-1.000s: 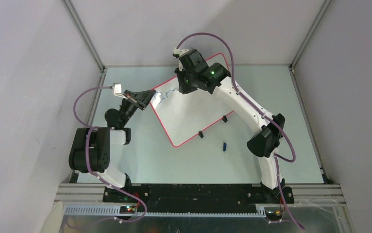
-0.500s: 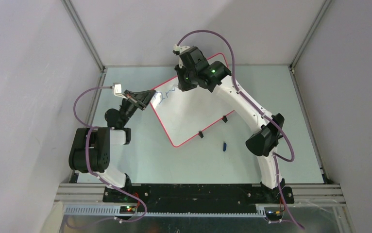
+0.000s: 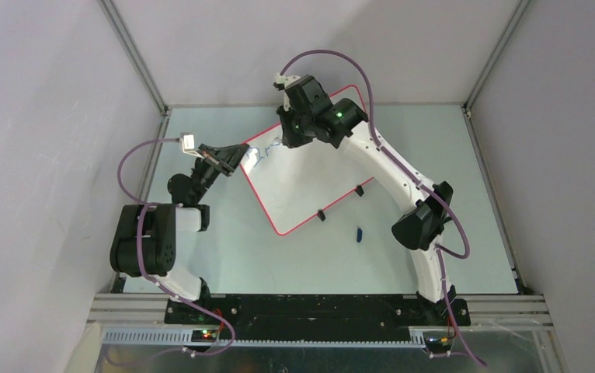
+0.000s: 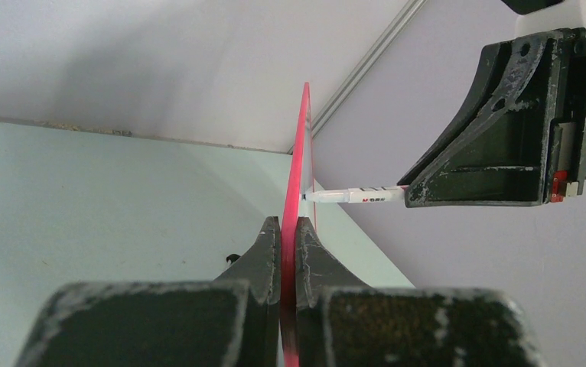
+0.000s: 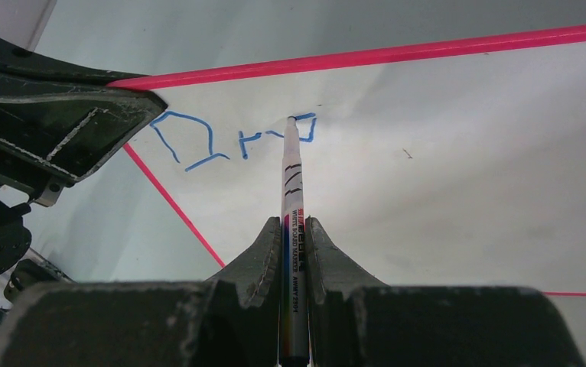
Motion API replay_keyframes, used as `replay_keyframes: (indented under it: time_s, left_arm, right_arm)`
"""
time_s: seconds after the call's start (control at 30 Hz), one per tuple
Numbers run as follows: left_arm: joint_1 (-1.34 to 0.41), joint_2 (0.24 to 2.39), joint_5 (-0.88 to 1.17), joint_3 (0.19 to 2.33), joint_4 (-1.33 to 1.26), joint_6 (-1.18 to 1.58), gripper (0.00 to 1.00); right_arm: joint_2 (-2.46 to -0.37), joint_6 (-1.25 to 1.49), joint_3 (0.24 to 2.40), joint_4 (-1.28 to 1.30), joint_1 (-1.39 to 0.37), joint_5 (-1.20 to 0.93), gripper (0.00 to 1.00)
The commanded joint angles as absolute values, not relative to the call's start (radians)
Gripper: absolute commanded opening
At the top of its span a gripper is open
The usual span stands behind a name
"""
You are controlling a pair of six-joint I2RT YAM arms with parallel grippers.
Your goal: Write a sentence on the whiteboard
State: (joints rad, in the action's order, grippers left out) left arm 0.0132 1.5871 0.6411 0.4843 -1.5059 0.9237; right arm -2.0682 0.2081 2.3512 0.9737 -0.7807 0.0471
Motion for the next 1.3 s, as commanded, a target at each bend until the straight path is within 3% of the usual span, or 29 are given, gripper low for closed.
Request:
replay_keyframes:
  time_s: [0.0,1.27]
  left_arm:
    - [-0.013,1.574,0.723,0.473,-1.53,0.805,0.01]
    - [-0.013,1.57,0.719,0.469,-1.53,0.802,0.02]
  right_arm:
    - [-2.079,0.198,2.399,0.951,-0.8,0.017,0.0]
    - [-1.984,0.226,2.208,0.935,-0.774,0.079,0.0]
